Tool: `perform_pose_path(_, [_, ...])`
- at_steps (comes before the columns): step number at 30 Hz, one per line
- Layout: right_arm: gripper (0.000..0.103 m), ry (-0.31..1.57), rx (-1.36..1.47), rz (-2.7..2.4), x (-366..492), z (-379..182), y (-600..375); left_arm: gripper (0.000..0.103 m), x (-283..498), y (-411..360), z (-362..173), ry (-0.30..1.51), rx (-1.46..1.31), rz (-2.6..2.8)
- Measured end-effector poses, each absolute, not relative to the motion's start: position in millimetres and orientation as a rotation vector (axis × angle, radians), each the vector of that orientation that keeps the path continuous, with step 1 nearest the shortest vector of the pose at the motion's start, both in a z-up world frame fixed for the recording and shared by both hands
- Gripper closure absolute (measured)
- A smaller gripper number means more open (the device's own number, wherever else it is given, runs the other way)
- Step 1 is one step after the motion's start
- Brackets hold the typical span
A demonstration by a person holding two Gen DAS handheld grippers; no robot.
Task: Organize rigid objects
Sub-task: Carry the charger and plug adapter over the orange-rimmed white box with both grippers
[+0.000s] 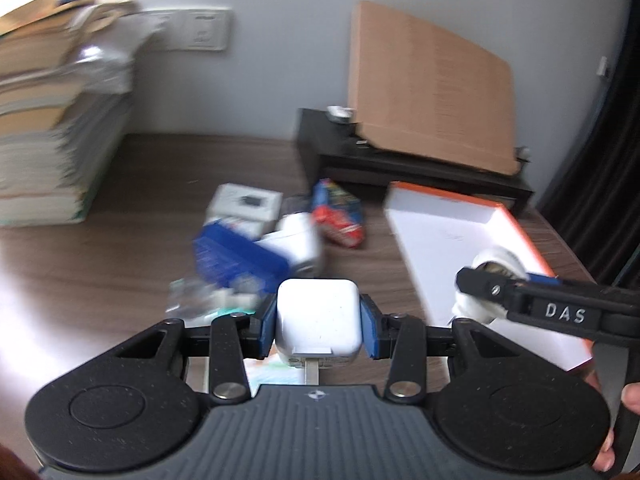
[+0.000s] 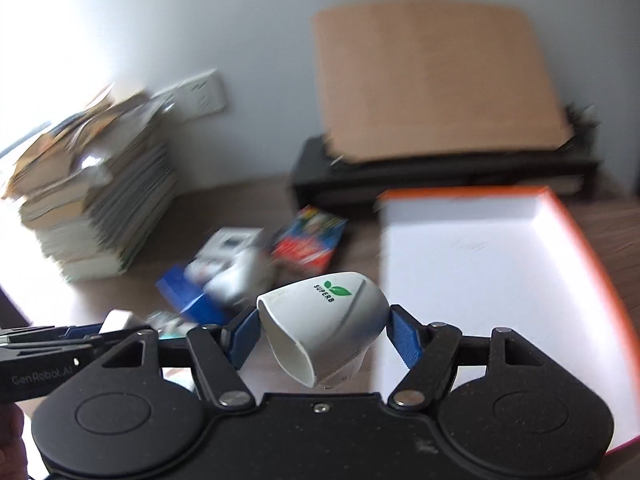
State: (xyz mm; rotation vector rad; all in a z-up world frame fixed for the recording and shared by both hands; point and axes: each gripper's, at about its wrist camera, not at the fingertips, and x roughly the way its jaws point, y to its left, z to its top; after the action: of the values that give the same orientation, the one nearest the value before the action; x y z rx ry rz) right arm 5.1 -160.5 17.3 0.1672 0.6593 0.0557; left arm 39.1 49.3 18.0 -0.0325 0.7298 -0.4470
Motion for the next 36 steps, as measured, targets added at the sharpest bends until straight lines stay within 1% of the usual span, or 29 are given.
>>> perform_pose_path(9, [0.020,0.600,0.148,-0.122,6,52,-243,0.061,64,-49,38,0.710,0.001,-0.554])
perform_pose_path(16, [0.020,0.592,0.167,-0.150,23,60,-292,0.061,78,-107,47,0.679,0.037,-0.549])
perform_pose_path(26, [0.020,0.603,0.144,-0.095,47,50,-324,0.061,92,-149,38,0.706,0.043,-0.485])
perform_pose_path(36, [0.020,0.627,0.129,-0.053,66,35,-335,0.061,95,-166,28,0.733,0.040,-0.422])
